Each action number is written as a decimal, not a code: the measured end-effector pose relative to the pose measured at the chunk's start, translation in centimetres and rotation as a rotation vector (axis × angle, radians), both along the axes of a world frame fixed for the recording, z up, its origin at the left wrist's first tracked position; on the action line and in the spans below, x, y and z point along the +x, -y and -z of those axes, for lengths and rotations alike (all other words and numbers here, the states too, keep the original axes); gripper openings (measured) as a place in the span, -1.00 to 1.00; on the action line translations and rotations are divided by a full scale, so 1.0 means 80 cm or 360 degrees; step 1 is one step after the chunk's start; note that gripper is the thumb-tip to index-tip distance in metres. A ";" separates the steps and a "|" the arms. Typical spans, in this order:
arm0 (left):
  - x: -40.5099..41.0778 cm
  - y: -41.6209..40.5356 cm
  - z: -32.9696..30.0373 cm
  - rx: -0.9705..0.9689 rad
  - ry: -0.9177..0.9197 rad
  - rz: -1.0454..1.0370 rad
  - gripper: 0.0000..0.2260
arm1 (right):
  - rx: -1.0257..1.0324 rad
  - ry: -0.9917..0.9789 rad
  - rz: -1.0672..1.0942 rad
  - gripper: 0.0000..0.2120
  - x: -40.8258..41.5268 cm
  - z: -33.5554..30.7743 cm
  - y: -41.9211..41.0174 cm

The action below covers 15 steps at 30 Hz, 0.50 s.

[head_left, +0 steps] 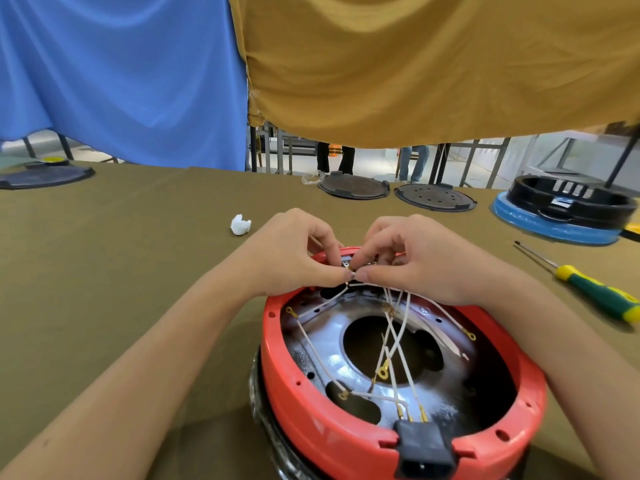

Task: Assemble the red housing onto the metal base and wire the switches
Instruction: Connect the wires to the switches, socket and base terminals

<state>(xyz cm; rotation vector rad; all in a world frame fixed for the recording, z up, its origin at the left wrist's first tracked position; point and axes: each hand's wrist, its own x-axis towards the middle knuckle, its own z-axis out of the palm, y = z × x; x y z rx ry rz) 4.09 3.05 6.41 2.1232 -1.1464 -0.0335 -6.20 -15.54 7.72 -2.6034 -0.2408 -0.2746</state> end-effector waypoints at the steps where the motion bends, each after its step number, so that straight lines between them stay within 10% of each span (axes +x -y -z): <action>1: 0.000 0.000 0.000 -0.0007 -0.0005 0.0000 -0.86 | 0.0005 0.0004 0.0001 -0.91 0.000 0.000 0.000; 15: 0.002 0.002 0.001 0.0002 0.0074 -0.0048 -0.86 | -0.0013 0.0015 0.0056 -0.89 0.003 0.003 -0.002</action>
